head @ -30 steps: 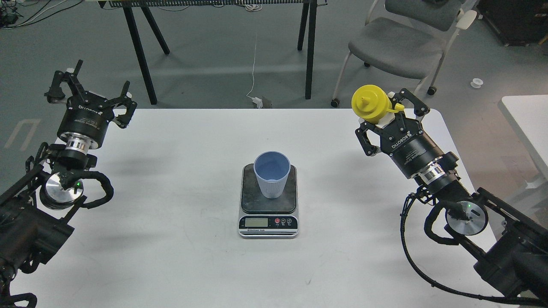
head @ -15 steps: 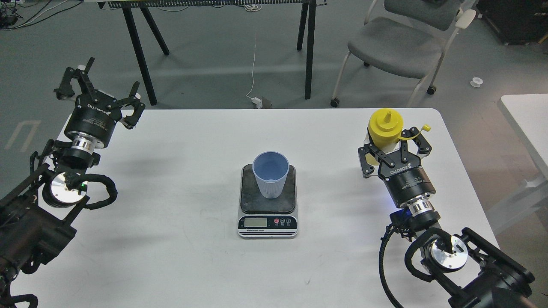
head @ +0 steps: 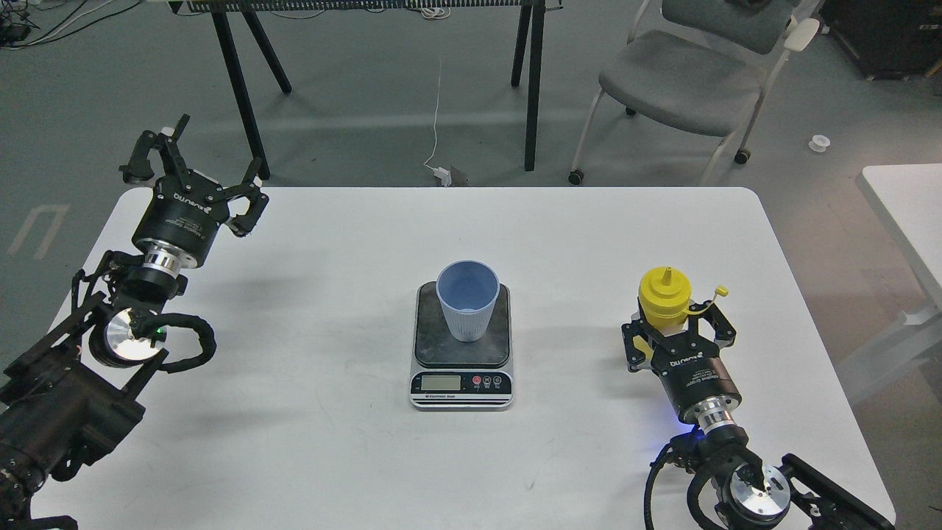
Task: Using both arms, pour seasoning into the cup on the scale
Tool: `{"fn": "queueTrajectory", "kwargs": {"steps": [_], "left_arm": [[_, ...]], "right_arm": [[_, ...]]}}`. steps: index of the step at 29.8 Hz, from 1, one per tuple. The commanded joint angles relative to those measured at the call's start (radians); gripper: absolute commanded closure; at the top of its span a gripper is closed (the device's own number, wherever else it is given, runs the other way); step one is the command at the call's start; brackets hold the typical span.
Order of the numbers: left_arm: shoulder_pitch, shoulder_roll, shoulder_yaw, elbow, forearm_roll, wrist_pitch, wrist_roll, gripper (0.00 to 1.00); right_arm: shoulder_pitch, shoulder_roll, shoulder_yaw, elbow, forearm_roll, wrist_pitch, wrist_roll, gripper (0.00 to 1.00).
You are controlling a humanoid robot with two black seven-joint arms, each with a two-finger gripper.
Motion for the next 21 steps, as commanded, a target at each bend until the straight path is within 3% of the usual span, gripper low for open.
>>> {"fn": "queueTrajectory", "kwargs": {"steps": [1, 5, 9, 21], "left_arm": [[0.000, 0.002, -0.001, 0.000, 0.000, 0.000, 0.000, 0.01], [0.000, -0.003, -0.001, -0.002, 0.000, 0.000, 0.000, 0.01], [0.002, 0.005, -0.001, -0.002, -0.001, 0.000, 0.000, 0.01], [0.002, 0.020, -0.004, -0.005, -0.003, 0.001, -0.002, 0.01]], "right_arm": [[-0.014, -0.003, 0.001, 0.000, 0.000, -0.001, 0.001, 0.43], [-0.031, -0.009, -0.001, 0.008, 0.000, -0.001, 0.001, 0.21], [-0.062, -0.025, 0.002, 0.023, 0.003, -0.001, 0.007, 0.05], [-0.180, -0.181, 0.024, 0.126, 0.002, -0.001, 0.010, 0.01]]}}
